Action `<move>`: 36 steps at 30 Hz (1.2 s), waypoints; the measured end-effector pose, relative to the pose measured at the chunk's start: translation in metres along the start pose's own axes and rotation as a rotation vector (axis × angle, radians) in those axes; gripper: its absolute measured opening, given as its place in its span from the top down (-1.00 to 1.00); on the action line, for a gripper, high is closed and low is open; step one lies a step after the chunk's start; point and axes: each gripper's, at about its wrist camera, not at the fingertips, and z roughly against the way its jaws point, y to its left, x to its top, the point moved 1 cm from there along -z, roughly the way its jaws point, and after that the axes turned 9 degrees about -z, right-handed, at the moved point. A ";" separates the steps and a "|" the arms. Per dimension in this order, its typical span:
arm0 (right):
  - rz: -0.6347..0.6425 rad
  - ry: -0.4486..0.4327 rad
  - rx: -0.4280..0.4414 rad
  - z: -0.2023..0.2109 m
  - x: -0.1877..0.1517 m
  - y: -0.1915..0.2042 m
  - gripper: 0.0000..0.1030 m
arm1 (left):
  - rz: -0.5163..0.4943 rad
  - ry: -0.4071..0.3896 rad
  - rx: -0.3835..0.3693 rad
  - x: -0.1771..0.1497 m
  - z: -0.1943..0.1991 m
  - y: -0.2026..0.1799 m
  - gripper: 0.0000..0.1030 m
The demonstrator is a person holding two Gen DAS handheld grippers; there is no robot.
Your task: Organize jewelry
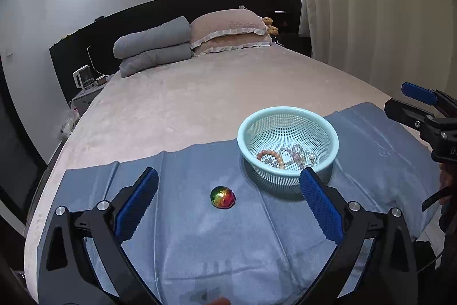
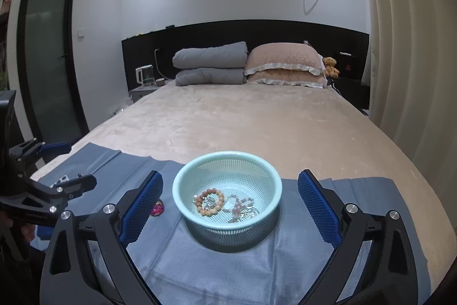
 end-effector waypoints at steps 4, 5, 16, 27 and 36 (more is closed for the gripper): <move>0.019 -0.028 -0.031 0.018 -0.030 0.008 -0.82 | 0.028 -0.015 0.027 -0.030 0.014 -0.010 -0.88; 0.024 -0.035 -0.031 0.021 -0.039 0.009 -0.83 | 0.036 -0.019 0.022 -0.038 0.017 -0.011 -0.88; 0.009 -0.005 -0.090 0.029 -0.134 0.006 -0.83 | 0.062 -0.051 0.041 -0.108 0.032 -0.044 -0.89; 0.011 0.040 -0.137 0.023 -0.168 -0.001 -0.83 | 0.129 -0.012 0.033 -0.140 0.009 -0.052 -0.89; -0.027 0.046 -0.142 0.022 -0.168 -0.008 -0.83 | 0.116 0.001 0.060 -0.144 0.005 -0.056 -0.89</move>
